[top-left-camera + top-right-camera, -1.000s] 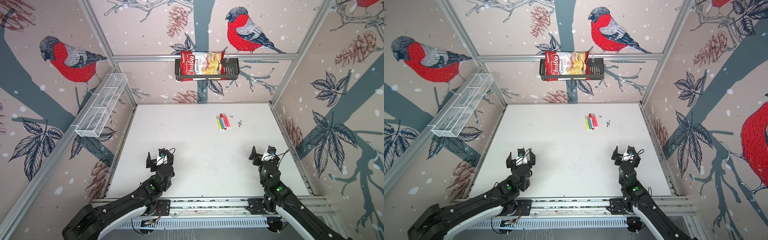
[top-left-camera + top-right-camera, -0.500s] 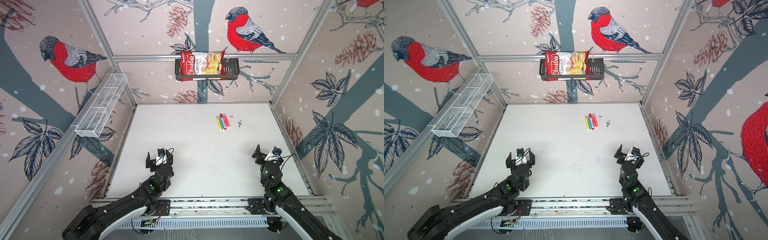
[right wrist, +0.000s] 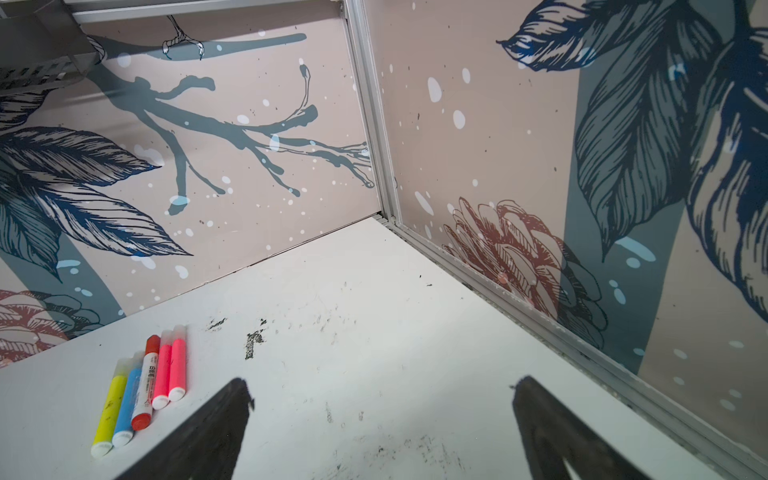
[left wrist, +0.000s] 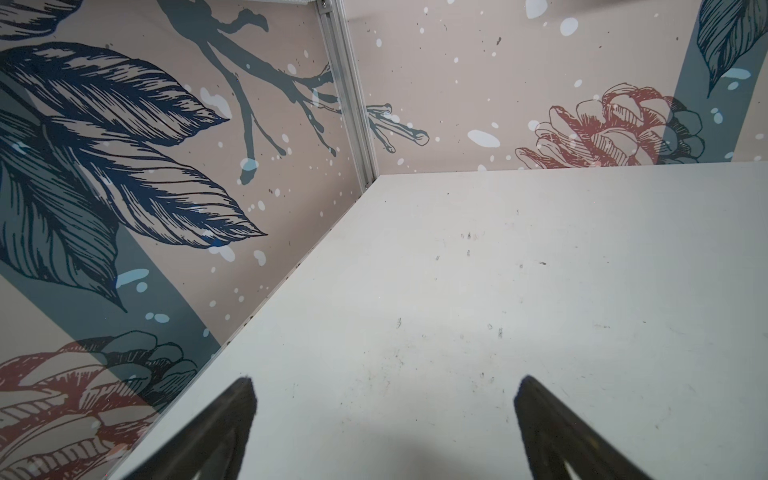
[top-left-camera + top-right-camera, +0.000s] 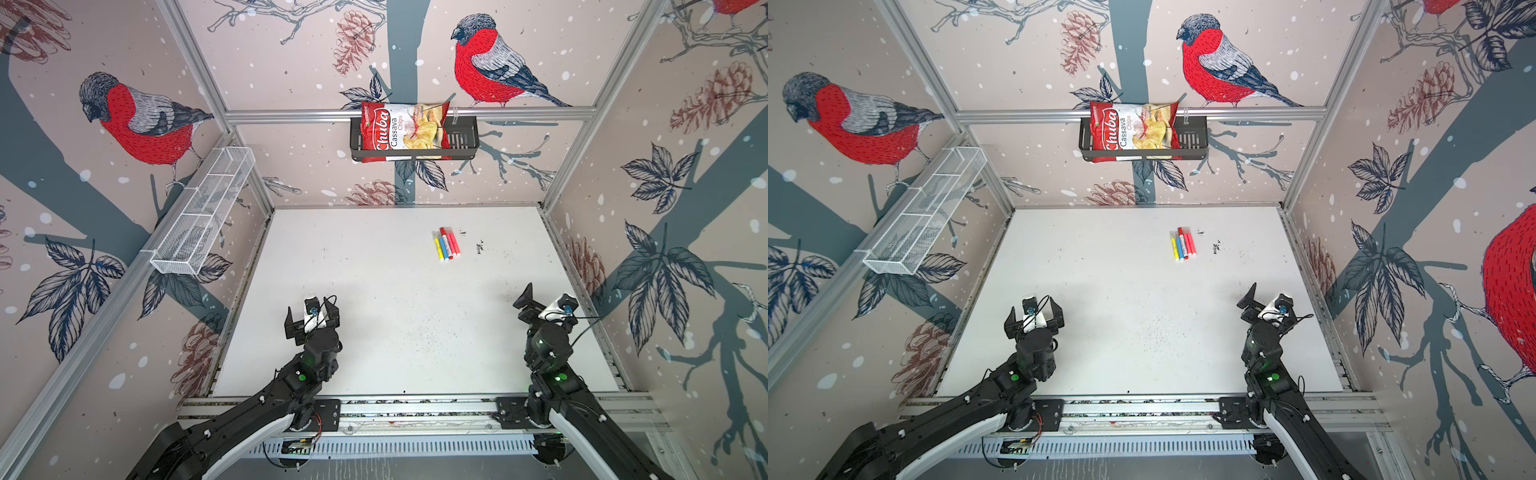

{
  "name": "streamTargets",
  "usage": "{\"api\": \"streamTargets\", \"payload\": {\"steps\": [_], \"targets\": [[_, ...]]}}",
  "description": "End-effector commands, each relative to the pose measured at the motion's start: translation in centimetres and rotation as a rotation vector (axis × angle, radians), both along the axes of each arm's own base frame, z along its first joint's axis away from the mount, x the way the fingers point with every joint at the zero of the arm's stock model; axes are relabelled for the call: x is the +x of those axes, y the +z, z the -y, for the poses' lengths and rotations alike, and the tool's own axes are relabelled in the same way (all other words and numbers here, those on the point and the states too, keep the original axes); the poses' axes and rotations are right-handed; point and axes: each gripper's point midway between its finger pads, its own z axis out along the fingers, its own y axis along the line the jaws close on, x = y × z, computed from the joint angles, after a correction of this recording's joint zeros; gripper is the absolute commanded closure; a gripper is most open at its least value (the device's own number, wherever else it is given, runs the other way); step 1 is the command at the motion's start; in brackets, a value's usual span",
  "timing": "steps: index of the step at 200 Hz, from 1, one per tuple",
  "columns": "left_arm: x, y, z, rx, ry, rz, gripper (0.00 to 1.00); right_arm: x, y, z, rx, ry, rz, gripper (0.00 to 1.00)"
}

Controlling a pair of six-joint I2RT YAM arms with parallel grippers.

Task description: Insert the pens into the pen caps

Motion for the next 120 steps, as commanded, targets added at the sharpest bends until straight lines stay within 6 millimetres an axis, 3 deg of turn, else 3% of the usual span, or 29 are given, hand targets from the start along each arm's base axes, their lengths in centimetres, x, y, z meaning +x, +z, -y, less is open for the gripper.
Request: {"api": "streamTargets", "payload": {"steps": [1, 75, 120], "targets": [[0.3, 0.8, 0.0, -0.035, 0.001, 0.042, 0.03, 0.0, -1.6, -0.2, 0.003, 0.025, -0.009, 0.00], [0.8, 1.1, -0.7, -0.037, 0.011, 0.068, 0.03, -0.1, -1.5, 1.1, 0.031, -0.025, 0.038, 0.00], [1.1, 1.1, -1.2, -0.045, 0.028, 0.067, 0.03, 0.8, -1.6, 0.9, 0.024, -0.011, 0.006, 0.00]]}}
